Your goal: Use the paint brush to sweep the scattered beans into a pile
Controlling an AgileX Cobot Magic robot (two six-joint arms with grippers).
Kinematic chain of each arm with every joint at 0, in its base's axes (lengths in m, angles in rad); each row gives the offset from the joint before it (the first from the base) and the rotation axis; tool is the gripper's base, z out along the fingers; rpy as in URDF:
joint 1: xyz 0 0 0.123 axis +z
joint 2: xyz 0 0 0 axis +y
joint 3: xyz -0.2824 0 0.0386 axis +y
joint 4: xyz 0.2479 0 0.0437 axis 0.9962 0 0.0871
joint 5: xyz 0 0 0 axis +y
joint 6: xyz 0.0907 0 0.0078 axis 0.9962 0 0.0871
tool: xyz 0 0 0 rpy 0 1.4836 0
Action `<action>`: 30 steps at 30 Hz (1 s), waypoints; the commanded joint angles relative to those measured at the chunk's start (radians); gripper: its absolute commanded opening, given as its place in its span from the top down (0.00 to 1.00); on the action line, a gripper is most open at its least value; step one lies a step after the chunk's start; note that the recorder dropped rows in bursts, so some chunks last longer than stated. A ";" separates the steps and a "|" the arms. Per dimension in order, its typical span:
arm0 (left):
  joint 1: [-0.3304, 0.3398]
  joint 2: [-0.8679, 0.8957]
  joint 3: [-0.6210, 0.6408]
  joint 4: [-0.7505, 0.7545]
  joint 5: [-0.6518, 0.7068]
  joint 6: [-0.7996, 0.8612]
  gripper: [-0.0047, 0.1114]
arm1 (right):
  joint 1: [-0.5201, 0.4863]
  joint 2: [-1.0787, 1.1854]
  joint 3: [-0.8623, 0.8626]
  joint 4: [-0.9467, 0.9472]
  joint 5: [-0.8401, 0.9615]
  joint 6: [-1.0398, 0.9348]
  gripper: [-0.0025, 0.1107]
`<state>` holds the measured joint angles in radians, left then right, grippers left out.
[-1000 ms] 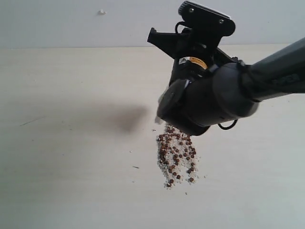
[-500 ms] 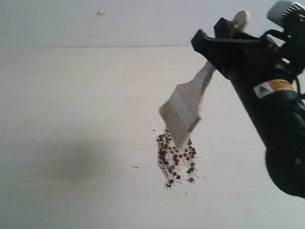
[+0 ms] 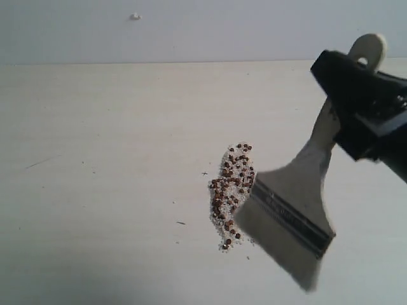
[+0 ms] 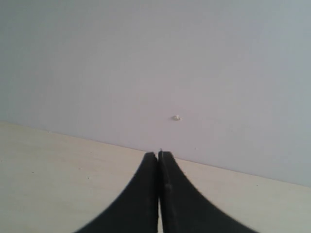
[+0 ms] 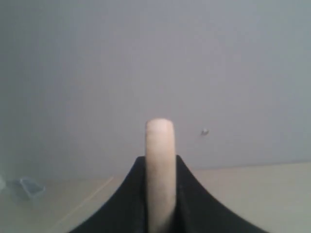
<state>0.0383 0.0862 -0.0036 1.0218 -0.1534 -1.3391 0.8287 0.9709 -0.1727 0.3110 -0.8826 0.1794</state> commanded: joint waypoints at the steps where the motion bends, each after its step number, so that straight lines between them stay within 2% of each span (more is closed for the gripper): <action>1: 0.001 -0.005 0.004 -0.008 -0.006 0.001 0.96 | -0.003 -0.112 0.005 -0.123 0.299 0.006 0.98; 6: 0.001 -0.005 0.004 -0.008 -0.006 0.001 0.96 | -0.003 -0.281 0.005 -0.200 0.592 -0.032 0.98; 15: 0.001 -0.005 0.004 -0.008 -0.006 0.001 0.96 | -0.003 -0.762 0.005 -0.223 0.876 -0.062 0.98; 21: 0.001 -0.005 0.004 -0.008 -0.006 0.001 0.96 | -0.003 -0.946 0.008 -0.208 0.970 -0.038 0.98; 30: 0.001 -0.005 0.004 -0.008 -0.003 0.001 0.96 | -0.003 -0.969 0.008 -0.205 0.997 -0.035 0.98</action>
<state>0.0383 0.0862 -0.0036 1.0218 -0.1534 -1.3391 0.8287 0.0059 -0.1684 0.1017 0.1142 0.1423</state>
